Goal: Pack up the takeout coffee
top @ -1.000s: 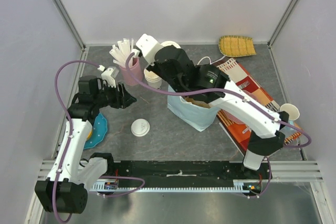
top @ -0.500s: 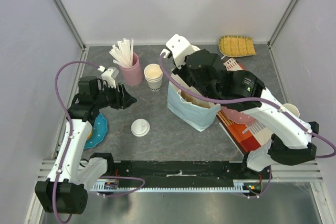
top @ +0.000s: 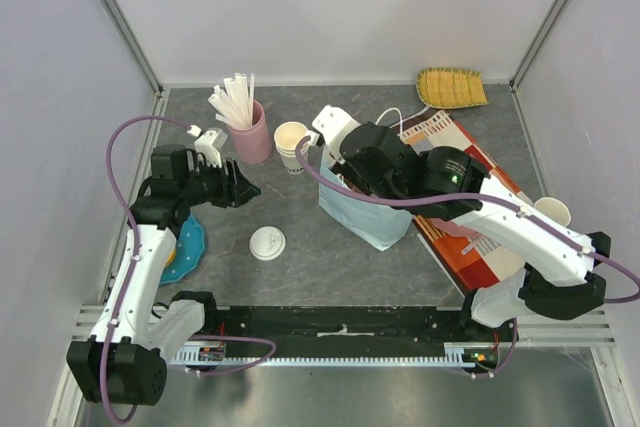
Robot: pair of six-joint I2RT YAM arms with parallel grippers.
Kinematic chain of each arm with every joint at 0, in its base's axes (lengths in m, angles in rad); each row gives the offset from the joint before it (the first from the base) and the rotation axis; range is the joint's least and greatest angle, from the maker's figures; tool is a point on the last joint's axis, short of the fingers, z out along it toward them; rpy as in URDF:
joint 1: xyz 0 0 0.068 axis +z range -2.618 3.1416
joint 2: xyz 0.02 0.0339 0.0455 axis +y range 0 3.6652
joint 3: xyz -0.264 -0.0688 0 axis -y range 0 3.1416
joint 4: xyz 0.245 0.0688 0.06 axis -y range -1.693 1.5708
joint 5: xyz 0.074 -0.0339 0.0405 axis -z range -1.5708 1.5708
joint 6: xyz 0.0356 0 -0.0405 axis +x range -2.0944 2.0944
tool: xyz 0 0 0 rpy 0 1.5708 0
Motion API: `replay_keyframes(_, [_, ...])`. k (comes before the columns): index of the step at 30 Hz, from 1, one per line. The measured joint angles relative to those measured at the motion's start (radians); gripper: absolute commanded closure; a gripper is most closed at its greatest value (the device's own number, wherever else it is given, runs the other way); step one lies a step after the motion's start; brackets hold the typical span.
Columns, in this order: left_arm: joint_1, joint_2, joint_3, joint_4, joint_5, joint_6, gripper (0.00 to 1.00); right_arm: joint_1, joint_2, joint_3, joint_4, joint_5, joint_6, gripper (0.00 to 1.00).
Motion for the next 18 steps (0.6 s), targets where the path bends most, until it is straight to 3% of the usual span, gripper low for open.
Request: replay_keyframes(18, [0.0,0.008,-0.002,0.0,0.015,0.0,0.44,-0.127,-0.048,-0.295,0.036,-0.191,-0.02,1.0])
